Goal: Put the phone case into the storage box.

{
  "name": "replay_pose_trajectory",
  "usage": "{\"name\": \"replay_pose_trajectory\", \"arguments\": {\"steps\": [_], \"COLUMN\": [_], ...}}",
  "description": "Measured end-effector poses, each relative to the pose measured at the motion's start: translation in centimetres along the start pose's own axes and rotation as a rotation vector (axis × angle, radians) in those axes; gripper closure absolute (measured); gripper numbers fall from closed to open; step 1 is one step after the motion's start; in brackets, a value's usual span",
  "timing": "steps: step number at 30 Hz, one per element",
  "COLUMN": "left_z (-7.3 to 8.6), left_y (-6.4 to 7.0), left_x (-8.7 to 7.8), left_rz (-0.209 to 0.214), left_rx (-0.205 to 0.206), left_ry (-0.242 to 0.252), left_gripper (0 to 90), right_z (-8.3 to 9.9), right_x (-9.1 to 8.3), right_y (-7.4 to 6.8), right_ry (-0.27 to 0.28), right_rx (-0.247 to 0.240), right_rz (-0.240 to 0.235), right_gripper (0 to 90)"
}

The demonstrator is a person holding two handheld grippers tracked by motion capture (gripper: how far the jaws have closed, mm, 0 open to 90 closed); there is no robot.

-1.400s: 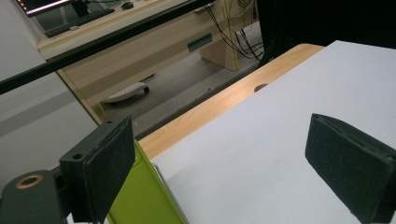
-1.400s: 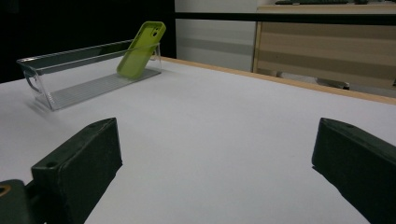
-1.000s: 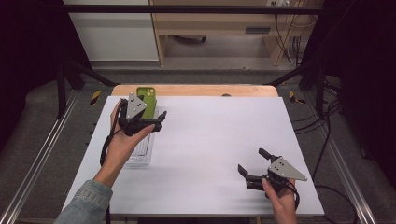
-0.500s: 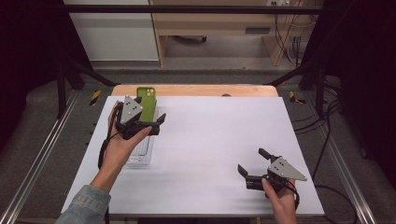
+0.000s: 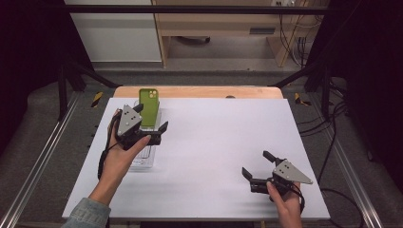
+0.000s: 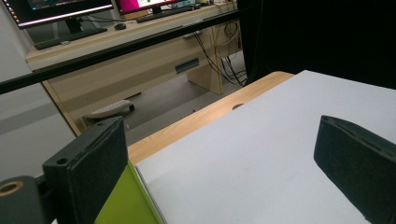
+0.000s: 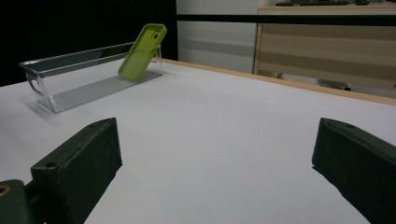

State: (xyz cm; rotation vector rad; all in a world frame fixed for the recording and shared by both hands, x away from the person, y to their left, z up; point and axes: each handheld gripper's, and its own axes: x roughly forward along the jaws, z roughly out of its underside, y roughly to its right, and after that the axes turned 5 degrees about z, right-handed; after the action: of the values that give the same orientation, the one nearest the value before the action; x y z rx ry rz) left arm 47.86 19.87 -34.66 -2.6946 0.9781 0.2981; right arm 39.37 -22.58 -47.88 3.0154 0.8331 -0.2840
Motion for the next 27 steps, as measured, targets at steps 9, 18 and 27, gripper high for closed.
{"name": "replay_pose_trajectory", "arguments": {"steps": [9,18,27], "left_z": [1.1,2.2,2.8], "left_y": [0.8,1.1,1.3], "left_x": [-0.8,-1.7,-2.3], "left_rz": [0.013,0.017,0.008], "left_rx": [-0.002,-0.012,-0.010], "left_ry": [-0.001,-0.007,-0.013], "left_gripper": [2.3,2.3,2.4], "right_z": [0.0,0.0,0.0], "right_x": [-0.1,0.0,0.0], "right_y": [0.1,0.0,0.0], "right_ry": [0.009,0.008,0.011], "right_rx": [0.006,-0.001,-0.003], "right_rz": [0.011,0.003,0.002], "right_gripper": [1.6,1.9,1.9]}}
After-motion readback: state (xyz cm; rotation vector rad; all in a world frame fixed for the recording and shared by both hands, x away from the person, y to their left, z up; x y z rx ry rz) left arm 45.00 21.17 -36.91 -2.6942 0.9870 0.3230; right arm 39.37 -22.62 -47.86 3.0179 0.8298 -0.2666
